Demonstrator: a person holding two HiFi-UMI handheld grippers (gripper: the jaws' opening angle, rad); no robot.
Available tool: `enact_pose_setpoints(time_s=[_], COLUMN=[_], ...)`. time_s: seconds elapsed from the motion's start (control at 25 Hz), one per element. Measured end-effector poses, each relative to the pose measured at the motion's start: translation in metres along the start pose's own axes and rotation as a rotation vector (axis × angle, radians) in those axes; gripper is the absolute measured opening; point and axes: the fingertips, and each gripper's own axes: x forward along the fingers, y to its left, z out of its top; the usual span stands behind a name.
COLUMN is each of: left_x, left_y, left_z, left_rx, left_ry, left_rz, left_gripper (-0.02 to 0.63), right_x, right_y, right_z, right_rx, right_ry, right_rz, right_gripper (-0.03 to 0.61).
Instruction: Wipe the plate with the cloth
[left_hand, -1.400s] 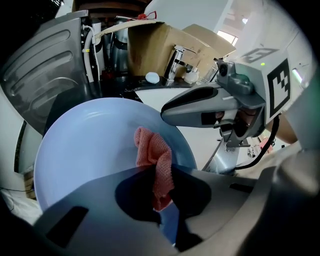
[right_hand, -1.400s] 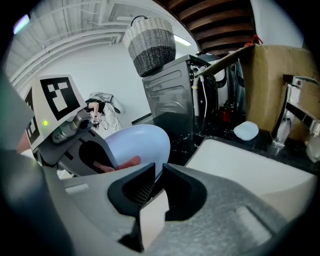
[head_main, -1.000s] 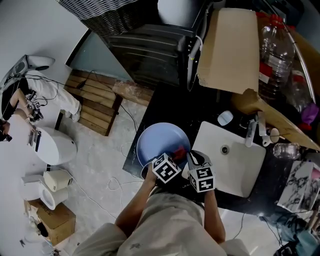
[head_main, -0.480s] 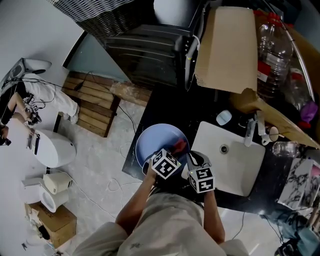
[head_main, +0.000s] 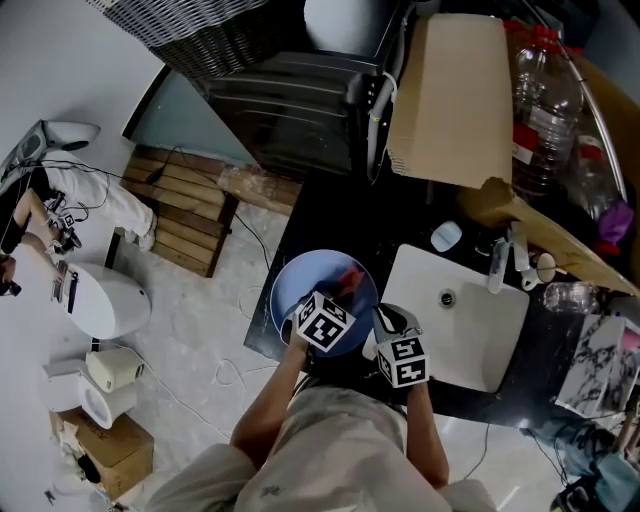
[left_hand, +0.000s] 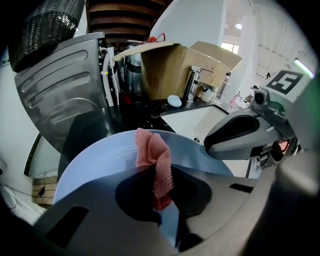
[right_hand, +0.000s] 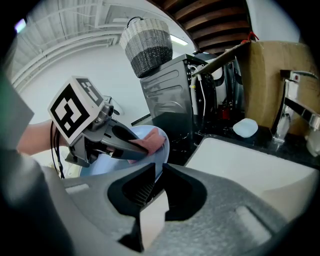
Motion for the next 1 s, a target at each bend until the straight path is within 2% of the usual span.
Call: enact_pose_setpoints(time_s=[1.0], left_x=[-0.022], left_y=[0.05], left_z=[-0.024], left_rx=[-0.097], left_ry=[0.043], left_rz=[0.156], left_gripper=[0.034], right_x=[0.0], right_y=[0.0], right_z=[0.001], right_rx=[-0.014], right_ry=[0.007], right_rz=[-0.009], right_gripper=[0.032])
